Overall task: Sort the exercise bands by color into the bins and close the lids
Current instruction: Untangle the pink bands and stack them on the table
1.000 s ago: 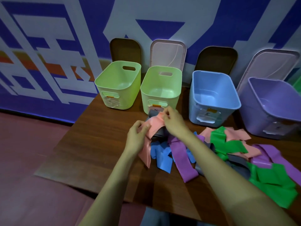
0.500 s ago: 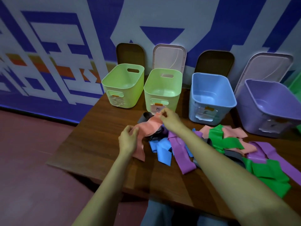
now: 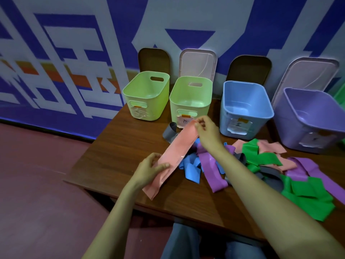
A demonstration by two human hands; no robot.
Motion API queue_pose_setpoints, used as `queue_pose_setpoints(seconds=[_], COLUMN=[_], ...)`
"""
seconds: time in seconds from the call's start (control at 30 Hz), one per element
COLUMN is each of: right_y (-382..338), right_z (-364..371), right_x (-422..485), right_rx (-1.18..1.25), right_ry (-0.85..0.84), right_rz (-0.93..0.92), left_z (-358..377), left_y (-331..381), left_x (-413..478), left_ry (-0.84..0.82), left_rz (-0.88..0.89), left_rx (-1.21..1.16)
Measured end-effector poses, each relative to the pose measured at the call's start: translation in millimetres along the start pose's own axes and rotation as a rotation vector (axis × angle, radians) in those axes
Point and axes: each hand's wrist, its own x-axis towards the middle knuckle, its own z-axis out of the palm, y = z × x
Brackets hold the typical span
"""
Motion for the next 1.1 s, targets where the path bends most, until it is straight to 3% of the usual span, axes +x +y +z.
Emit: queue_pose_setpoints(seconds=[0.2,0.6,0.9,1.1], right_y=[-20,-72,-125,-135], right_z=[-16,-50,-78,-91], right_x=[20,14,7,1], right_rx=[0.117,0.279,0.280,0.106], right_ry=[-0.008,-0.201,-0.186,-0.117], right_rz=[-0.084,-0.280,-0.416,-0.441], left_z=[17,35,27,25], left_y=[1,16,43,50], left_x=[-3,12,-3,-8], left_ry=[-0.096,-0.002,0.043,0.127], left_rz=[0.019,-0.004,0.173,0.122], left_rx=[-0.036,-0.016,-0.091,-0.036])
